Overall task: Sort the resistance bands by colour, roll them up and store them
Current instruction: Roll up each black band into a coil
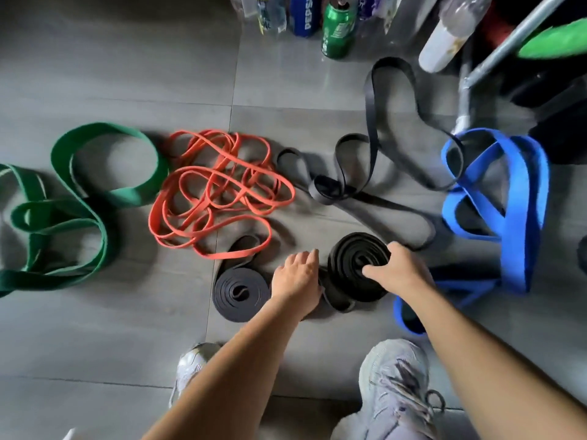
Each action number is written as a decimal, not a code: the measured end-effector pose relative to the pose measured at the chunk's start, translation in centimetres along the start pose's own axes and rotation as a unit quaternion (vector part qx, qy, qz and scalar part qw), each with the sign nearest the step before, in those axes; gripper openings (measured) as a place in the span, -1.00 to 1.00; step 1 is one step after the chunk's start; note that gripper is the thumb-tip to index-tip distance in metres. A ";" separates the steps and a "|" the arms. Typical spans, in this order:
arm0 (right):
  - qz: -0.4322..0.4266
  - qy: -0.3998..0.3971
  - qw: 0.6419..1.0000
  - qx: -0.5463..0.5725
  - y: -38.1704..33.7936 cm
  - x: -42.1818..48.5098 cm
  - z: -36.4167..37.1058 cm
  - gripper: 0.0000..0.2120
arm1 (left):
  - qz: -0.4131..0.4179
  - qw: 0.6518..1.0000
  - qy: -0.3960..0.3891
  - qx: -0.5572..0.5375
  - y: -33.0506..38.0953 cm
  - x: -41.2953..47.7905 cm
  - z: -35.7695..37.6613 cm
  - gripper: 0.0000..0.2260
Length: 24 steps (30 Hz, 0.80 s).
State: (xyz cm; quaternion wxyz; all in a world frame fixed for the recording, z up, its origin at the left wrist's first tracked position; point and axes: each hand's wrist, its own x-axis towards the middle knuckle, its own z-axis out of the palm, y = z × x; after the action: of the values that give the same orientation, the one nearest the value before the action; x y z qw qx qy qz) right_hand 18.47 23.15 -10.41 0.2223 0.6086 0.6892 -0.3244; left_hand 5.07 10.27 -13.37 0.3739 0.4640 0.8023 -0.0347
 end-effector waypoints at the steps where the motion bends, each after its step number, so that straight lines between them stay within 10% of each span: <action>1: -0.003 0.001 1.000 -0.004 -0.3 0.6 0.1 -0.61 | -0.010 1.000 -0.001 0.016 -0.2 0.4 0.4 -0.49; 12: -0.031 0.041 0.995 -0.083 -3.8 3.2 2.5 -0.54 | 0.136 0.987 0.026 0.079 -2.9 0.1 0.9 -0.64; 24: -0.123 0.019 0.988 -0.088 -1.4 3.4 2.3 -0.43 | 0.106 0.993 0.045 0.040 -2.3 0.0 1.1 -0.50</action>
State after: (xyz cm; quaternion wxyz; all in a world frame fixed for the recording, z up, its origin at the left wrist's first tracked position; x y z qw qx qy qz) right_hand 16.33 23.81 -14.13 0.2202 0.5031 0.7887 -0.2764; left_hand 3.92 8.53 -14.80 0.3199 0.5617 0.7630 -0.0059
